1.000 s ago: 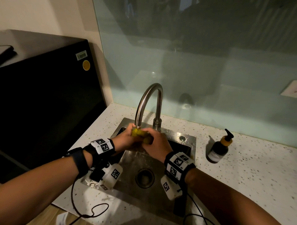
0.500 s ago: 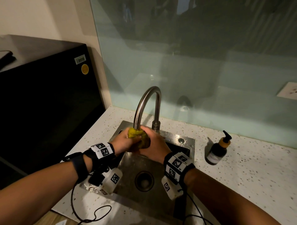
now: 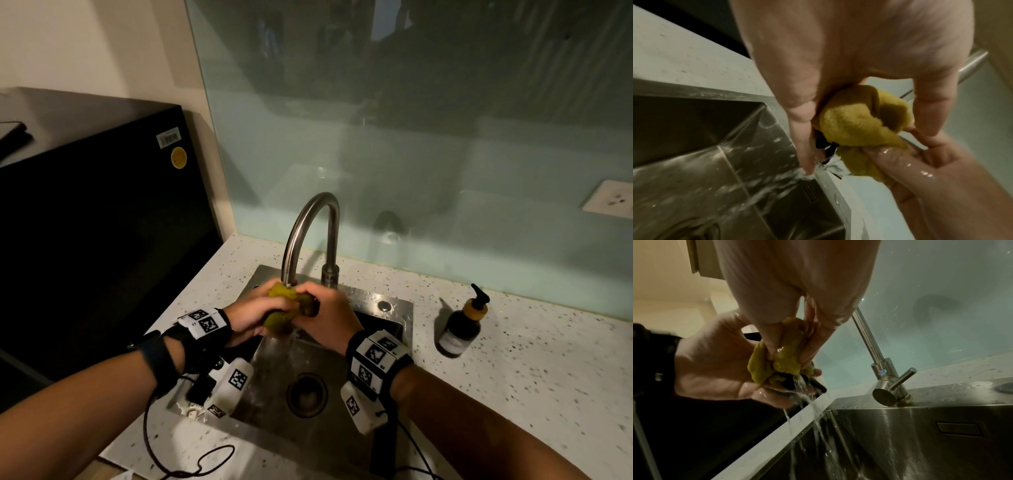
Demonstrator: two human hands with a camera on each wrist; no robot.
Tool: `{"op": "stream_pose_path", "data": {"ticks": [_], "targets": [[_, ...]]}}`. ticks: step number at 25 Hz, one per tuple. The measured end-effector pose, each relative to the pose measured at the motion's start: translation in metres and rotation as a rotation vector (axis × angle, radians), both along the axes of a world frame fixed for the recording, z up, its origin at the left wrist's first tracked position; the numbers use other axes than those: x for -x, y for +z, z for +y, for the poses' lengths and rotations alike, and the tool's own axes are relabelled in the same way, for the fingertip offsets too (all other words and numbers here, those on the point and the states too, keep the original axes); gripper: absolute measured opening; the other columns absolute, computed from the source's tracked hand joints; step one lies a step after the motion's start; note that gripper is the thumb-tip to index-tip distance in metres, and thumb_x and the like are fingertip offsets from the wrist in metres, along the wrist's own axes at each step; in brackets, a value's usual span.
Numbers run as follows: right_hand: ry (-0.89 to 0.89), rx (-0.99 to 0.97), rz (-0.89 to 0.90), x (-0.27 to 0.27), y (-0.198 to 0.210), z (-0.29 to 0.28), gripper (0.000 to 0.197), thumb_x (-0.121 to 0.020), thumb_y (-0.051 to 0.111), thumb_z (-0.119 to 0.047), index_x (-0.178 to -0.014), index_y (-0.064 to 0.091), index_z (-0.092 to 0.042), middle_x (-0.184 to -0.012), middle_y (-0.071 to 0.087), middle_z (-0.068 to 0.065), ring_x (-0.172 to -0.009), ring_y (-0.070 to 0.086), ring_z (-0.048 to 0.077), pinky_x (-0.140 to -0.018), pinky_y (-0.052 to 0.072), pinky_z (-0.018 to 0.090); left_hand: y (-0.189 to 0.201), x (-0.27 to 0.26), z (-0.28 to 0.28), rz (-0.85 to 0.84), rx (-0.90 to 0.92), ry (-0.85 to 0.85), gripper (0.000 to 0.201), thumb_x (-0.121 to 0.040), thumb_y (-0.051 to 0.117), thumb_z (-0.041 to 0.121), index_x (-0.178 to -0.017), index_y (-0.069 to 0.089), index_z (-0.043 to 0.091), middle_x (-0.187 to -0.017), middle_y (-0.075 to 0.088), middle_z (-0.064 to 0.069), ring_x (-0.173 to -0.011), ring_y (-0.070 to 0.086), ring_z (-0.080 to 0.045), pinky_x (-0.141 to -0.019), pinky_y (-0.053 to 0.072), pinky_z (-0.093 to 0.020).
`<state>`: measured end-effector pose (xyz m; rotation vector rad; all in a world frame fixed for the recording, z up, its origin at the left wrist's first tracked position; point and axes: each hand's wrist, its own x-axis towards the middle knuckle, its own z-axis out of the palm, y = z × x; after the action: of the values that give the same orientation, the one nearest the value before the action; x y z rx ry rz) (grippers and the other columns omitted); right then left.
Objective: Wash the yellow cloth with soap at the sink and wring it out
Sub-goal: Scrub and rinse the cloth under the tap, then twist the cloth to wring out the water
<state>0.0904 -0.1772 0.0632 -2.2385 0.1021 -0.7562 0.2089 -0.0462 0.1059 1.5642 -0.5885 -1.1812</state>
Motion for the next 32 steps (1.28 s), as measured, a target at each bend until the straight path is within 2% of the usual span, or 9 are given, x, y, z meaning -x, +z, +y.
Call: {"op": "stream_pose_path", "data": {"ticks": [3, 5, 10, 15, 17, 21, 24, 28, 32], "targets": [[0.012, -0.03, 0.108, 0.003, 0.004, 0.0, 0.063, -0.073, 0.082, -0.019, -0.128, 0.055, -0.007, -0.115, 0.064, 0.0, -0.097, 0.055, -0.003, -0.087, 0.046, 0.007, -0.005, 0.003, -0.005, -0.119, -0.05, 0.049, 0.048, -0.083, 0.07, 0.045, -0.123, 0.059, 0.02, -0.114, 0.072, -0.014, -0.104, 0.071, -0.033, -0.089, 0.06, -0.046], [0.06, -0.042, 0.171, 0.003, 0.005, 0.001, 0.066, -0.072, 0.083, -0.018, -0.13, 0.053, -0.008, -0.114, 0.061, -0.005, -0.091, 0.053, -0.012, -0.084, 0.041, 0.0, -0.01, 0.005, -0.007, -0.184, -0.057, 0.072, 0.037, -0.092, 0.066, 0.04, -0.123, 0.058, 0.022, -0.115, 0.071, -0.014, -0.105, 0.071, -0.031, -0.093, 0.059, -0.049], [0.034, 0.021, 0.081, 0.002, -0.002, -0.003, 0.027, -0.08, 0.076, -0.012, -0.104, 0.065, -0.01, -0.097, 0.072, 0.003, -0.082, 0.06, -0.003, -0.075, 0.046, 0.005, -0.006, 0.006, -0.007, -0.23, -0.078, 0.002, 0.026, -0.099, 0.058, 0.022, -0.124, 0.05, 0.019, -0.117, 0.066, -0.018, -0.099, 0.068, -0.029, -0.073, 0.059, -0.036], [0.001, 0.007, -0.037, -0.003, -0.006, -0.001, 0.015, -0.082, 0.074, -0.011, -0.095, 0.067, -0.008, -0.09, 0.073, 0.005, -0.079, 0.06, -0.004, -0.074, 0.047, 0.006, -0.001, 0.004, -0.001, -0.109, -0.008, -0.027, 0.046, -0.085, 0.07, 0.02, -0.126, 0.056, 0.034, -0.121, 0.066, -0.013, -0.11, 0.065, -0.033, -0.088, 0.057, -0.045], [-0.013, 0.011, -0.058, -0.003, -0.007, -0.005, 0.016, -0.081, 0.076, -0.01, -0.093, 0.066, -0.007, -0.089, 0.072, 0.004, -0.078, 0.058, -0.01, -0.074, 0.048, 0.007, -0.001, 0.004, 0.0, -0.083, 0.019, -0.021, 0.047, -0.079, 0.08, 0.021, -0.121, 0.06, 0.03, -0.118, 0.068, -0.012, -0.106, 0.069, -0.03, -0.088, 0.059, -0.041], [0.005, -0.025, 0.134, 0.001, -0.005, -0.01, 0.037, -0.074, 0.082, -0.016, -0.104, 0.062, -0.013, -0.098, 0.067, -0.005, -0.083, 0.057, -0.007, -0.076, 0.045, 0.007, -0.006, 0.009, -0.004, -0.266, 0.017, 0.06, 0.029, -0.09, 0.072, 0.014, -0.115, 0.058, 0.011, -0.105, 0.07, -0.011, -0.088, 0.071, -0.019, -0.065, 0.059, -0.023], [0.046, 0.001, 0.318, 0.01, -0.001, -0.023, 0.046, -0.076, 0.081, -0.02, -0.118, 0.063, -0.016, -0.114, 0.064, -0.001, -0.1, 0.055, 0.006, -0.092, 0.042, 0.017, -0.013, 0.011, -0.004, -0.292, -0.02, 0.127, 0.03, -0.093, 0.068, 0.012, -0.119, 0.055, 0.015, -0.102, 0.068, -0.007, -0.082, 0.068, -0.015, -0.054, 0.054, -0.016], [-0.314, 0.095, 0.454, 0.019, -0.015, -0.056, 0.008, -0.089, 0.065, -0.019, -0.095, 0.07, -0.02, -0.098, 0.068, 0.0, -0.094, 0.052, 0.011, -0.098, 0.044, 0.036, -0.02, 0.01, -0.001, -0.306, -0.03, 0.077, 0.038, -0.091, 0.07, 0.011, -0.124, 0.052, 0.01, -0.108, 0.066, -0.011, -0.087, 0.067, -0.019, -0.062, 0.059, -0.024], [-0.482, -0.026, 0.563, 0.015, -0.037, -0.075, 0.015, -0.094, 0.061, -0.017, -0.095, 0.075, -0.013, -0.093, 0.072, 0.001, -0.085, 0.063, 0.018, -0.089, 0.05, 0.028, -0.025, 0.011, -0.005, -0.319, -0.032, 0.046, 0.04, -0.089, 0.073, 0.012, -0.123, 0.052, 0.009, -0.113, 0.067, -0.014, -0.094, 0.068, -0.02, -0.068, 0.059, -0.026]]}}
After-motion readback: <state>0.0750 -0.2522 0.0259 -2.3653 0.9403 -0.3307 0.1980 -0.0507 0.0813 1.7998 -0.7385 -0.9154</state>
